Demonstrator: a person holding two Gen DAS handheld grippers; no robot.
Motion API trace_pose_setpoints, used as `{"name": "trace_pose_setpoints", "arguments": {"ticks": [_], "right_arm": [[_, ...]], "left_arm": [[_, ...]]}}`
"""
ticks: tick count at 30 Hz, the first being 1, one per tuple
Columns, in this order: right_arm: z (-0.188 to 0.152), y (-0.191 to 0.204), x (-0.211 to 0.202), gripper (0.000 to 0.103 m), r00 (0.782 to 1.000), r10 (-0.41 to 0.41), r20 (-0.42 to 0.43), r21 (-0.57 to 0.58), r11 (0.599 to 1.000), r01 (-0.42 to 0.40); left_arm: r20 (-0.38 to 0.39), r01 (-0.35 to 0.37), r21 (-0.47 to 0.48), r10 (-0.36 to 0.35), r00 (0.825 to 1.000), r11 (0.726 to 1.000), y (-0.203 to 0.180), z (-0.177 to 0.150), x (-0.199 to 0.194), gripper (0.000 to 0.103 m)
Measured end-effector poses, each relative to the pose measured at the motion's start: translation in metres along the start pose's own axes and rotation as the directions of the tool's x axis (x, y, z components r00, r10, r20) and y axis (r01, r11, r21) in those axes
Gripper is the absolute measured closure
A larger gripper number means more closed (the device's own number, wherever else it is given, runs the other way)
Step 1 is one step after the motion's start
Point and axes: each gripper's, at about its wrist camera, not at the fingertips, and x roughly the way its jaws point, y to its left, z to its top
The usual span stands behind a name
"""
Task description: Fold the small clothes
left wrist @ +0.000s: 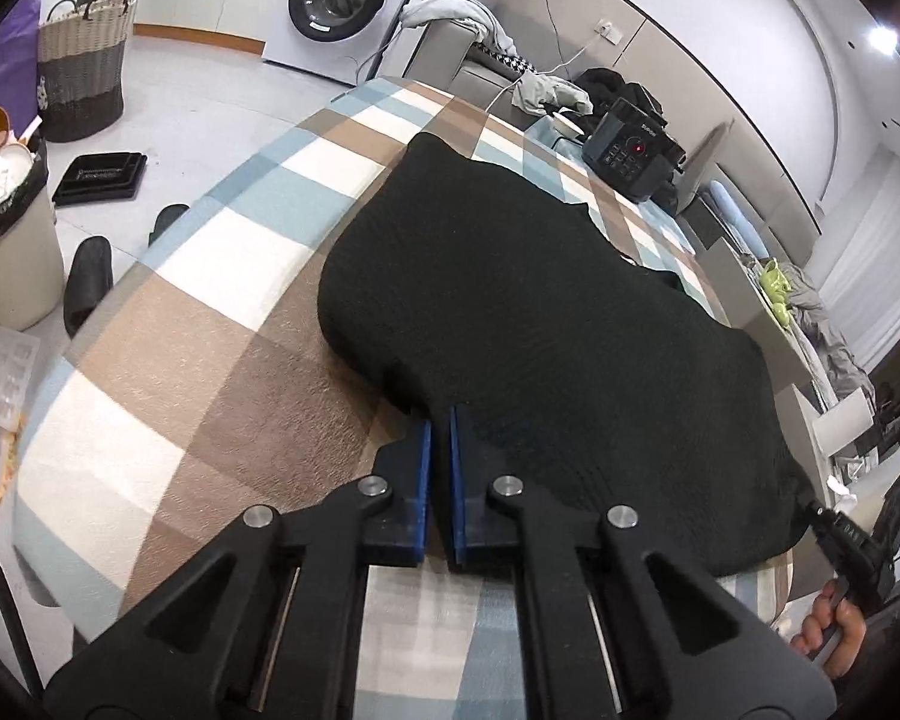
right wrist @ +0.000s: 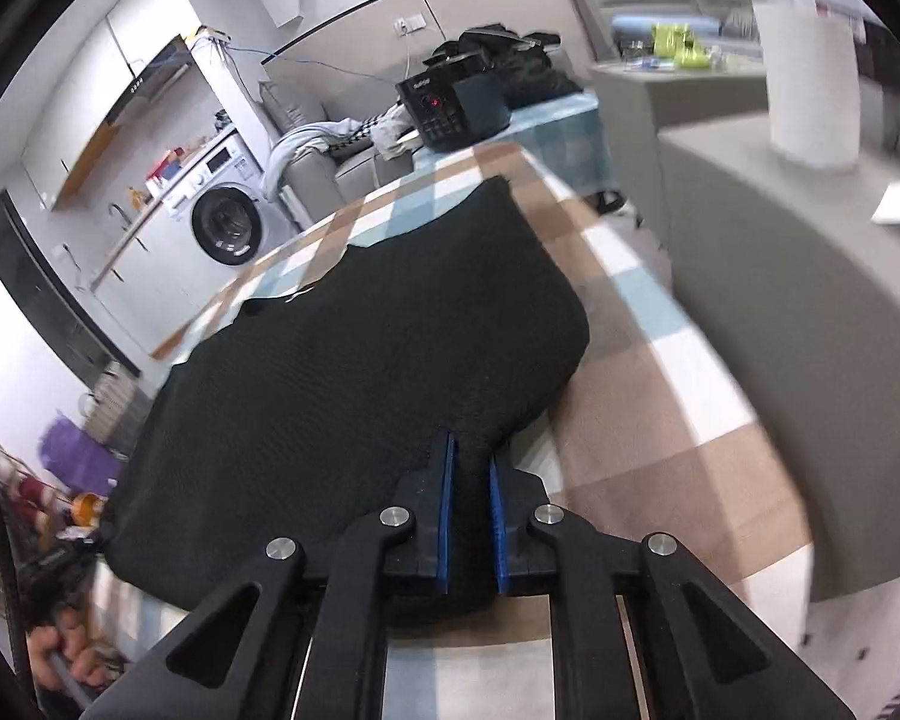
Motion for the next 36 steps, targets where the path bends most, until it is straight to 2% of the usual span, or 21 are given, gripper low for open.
{"name": "trace_pose_setpoints", "arguments": {"ticks": [2,5,10,12,14,18,24,30,36], "right_arm": [[-0.003,-0.008,0.008,0.094,0.998,-0.06,-0.025,0.025,0.998,0.06],[-0.002,-0.015,0.009,0.094,0.999,-0.044,-0.026,0.067,0.997,0.046],[0.005,-0.007,0.009,0.092,0.997,-0.068,-0.024,0.015,0.998,0.068],[0.007,-0.004,0.008,0.088,0.998,-0.066,-0.021,0.014,0.998,0.066],[0.006,-0.003,0.006,0.074,0.999,-0.032,-0.024,0.032,0.999,0.032],[0.005,0.001,0.005,0.065,1.0,-0.023,-0.019,0.024,0.999,0.024],[0.008,0.003,0.008,0.063,0.999,-0.027,-0.035,0.011,1.0,0.028],[0.011,0.005,0.006,0.063,0.998,-0.044,-0.034,-0.002,0.999,0.044],[0.012,0.005,0.006,0.063,0.998,-0.053,-0.038,-0.008,0.999,0.053]], "left_arm": [[-0.011,-0.002,-0.007,0.002,1.0,1.0,0.005,-0.003,-0.001,0.1],[-0.016,-0.001,-0.018,0.001,1.0,1.0,0.01,-0.007,-0.005,0.1],[0.005,-0.019,-0.028,0.019,1.0,0.999,0.018,-0.008,-0.018,0.1],[-0.001,-0.031,-0.051,0.031,1.0,0.998,0.026,-0.009,-0.019,0.1],[-0.03,-0.013,-0.094,0.01,0.999,0.996,0.036,-0.011,-0.016,0.1],[-0.052,-0.039,-0.109,0.034,0.998,0.993,0.042,-0.013,-0.01,0.1],[-0.111,0.009,-0.051,-0.014,0.994,0.999,0.023,-0.011,0.012,0.098],[-0.097,0.109,-0.078,-0.117,0.988,0.991,0.014,-0.002,0.012,0.098],[-0.101,0.16,-0.107,-0.171,0.98,0.981,0.017,0.003,0.01,0.098]]}}
